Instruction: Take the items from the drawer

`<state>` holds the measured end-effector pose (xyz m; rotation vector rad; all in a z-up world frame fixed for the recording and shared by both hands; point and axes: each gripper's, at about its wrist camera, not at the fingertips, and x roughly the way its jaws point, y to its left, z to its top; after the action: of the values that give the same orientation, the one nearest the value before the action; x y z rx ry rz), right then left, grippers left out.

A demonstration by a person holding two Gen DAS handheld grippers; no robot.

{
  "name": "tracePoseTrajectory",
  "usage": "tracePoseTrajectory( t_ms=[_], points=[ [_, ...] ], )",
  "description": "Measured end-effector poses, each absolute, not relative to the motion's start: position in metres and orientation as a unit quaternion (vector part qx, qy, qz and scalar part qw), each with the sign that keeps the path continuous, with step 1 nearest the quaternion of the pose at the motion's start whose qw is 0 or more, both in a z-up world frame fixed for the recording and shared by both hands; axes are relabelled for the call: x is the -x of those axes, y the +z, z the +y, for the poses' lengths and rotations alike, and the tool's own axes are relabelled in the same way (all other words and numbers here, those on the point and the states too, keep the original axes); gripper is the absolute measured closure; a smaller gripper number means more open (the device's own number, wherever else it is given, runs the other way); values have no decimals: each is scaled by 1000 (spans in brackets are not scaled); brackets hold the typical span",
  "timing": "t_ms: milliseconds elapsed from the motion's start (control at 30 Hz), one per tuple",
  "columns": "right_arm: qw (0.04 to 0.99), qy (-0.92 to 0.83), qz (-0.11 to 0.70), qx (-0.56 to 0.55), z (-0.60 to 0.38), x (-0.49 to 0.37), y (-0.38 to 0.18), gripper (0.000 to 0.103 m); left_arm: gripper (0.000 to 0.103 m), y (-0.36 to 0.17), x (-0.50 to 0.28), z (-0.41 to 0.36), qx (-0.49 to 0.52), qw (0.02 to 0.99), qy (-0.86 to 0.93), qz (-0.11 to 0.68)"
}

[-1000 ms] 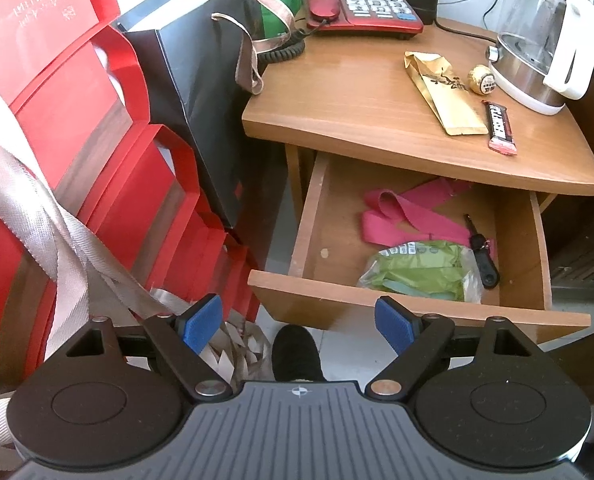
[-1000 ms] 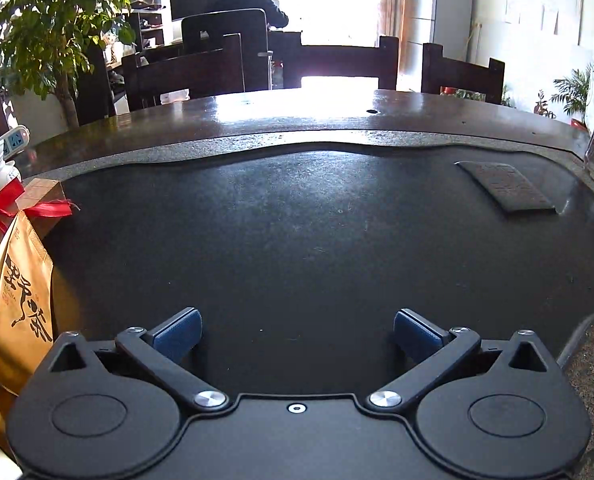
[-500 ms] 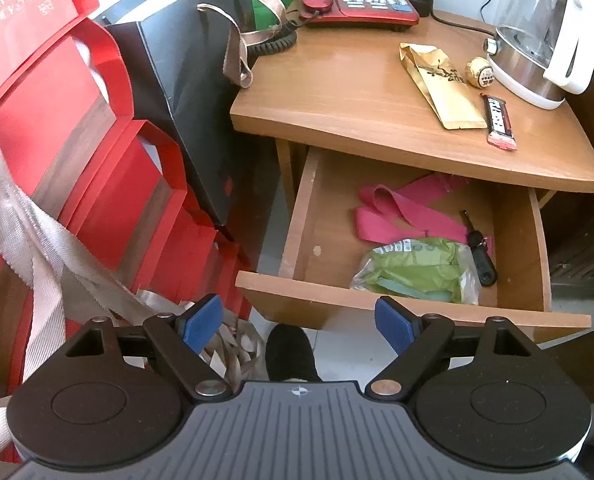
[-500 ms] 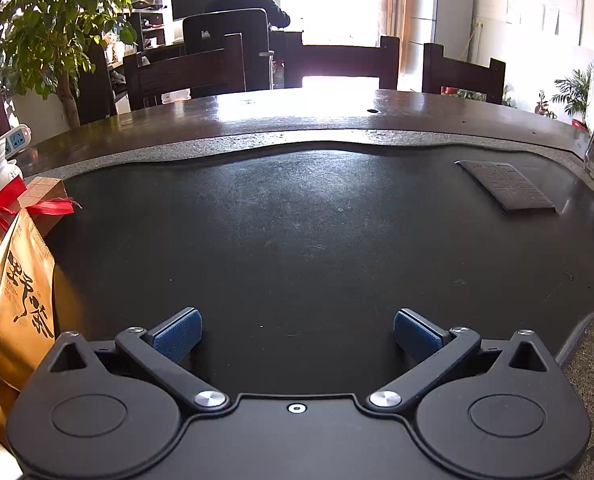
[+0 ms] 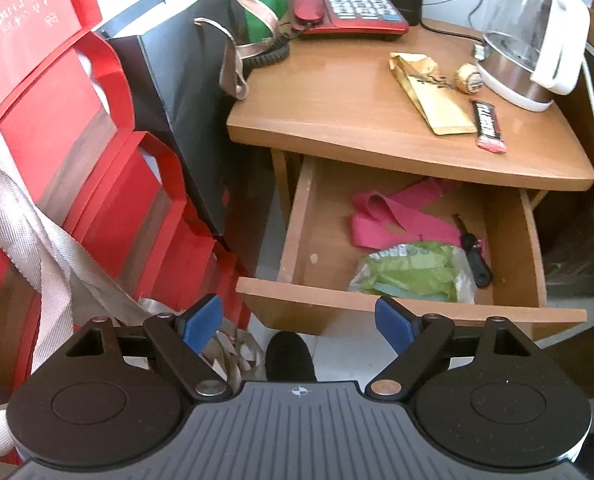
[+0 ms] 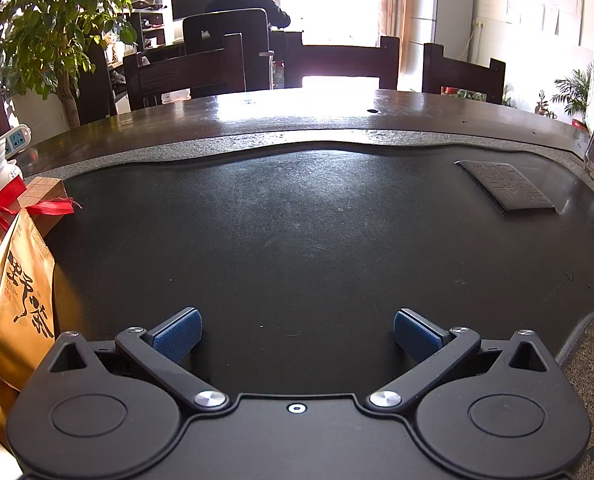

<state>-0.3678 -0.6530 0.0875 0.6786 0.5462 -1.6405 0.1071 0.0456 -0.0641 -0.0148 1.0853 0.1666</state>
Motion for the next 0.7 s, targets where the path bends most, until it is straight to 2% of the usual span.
tracePoseTrajectory(
  t_ms=[700],
  points=[
    [599, -707, 235, -293, -651, 367, 88, 0, 16, -33, -100, 30, -14, 870, 22, 492]
  ],
)
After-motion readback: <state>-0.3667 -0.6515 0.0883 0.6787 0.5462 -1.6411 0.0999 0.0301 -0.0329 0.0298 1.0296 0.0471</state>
